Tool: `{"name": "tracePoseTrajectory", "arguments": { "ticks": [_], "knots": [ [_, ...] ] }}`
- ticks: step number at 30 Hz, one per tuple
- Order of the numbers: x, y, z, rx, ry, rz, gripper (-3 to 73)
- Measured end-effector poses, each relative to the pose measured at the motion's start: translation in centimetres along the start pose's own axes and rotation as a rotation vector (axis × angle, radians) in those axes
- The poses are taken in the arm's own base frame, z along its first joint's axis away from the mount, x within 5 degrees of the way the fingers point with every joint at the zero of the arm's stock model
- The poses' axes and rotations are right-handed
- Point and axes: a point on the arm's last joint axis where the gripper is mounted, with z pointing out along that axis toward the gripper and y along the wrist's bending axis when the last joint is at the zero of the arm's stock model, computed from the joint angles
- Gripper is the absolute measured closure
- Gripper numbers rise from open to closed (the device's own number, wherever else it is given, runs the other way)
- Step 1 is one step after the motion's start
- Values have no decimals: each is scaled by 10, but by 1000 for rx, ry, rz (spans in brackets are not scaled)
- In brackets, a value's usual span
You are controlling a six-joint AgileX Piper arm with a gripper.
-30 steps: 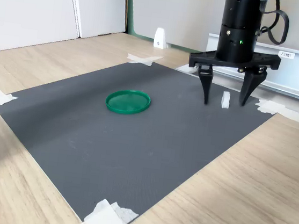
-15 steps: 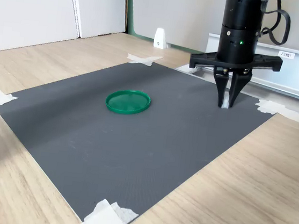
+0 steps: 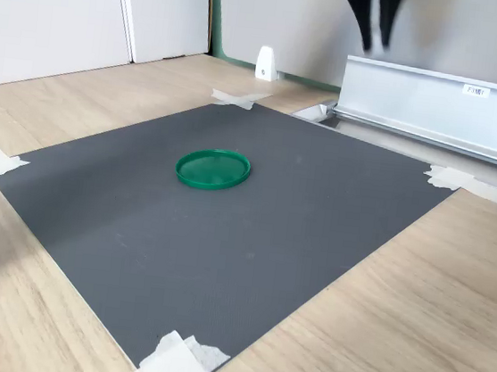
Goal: Grasp a white terminal and put it on the green lid.
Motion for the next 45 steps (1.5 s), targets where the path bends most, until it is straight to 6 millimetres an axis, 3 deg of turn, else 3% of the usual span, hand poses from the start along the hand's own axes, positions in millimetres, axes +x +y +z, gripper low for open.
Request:
{"name": "tracePoseTrajectory", "arguments": {
  "ticks": [4, 9, 20, 30, 34, 38, 45],
  "knots": [
    [-8, 29, -27, -71, 7, 19, 610],
    [5, 65, -27, -145, 49, 12, 610],
    [54, 123, 40, -206, 103, -62, 610],
    [72, 143, 83, -235, 121, -101, 610],
    [74, 147, 92, -257, 139, -127, 599],
    [74, 146, 94, -246, 134, -135, 517],
    [71, 147, 88, -254, 102, -88, 164]
  ]
}}
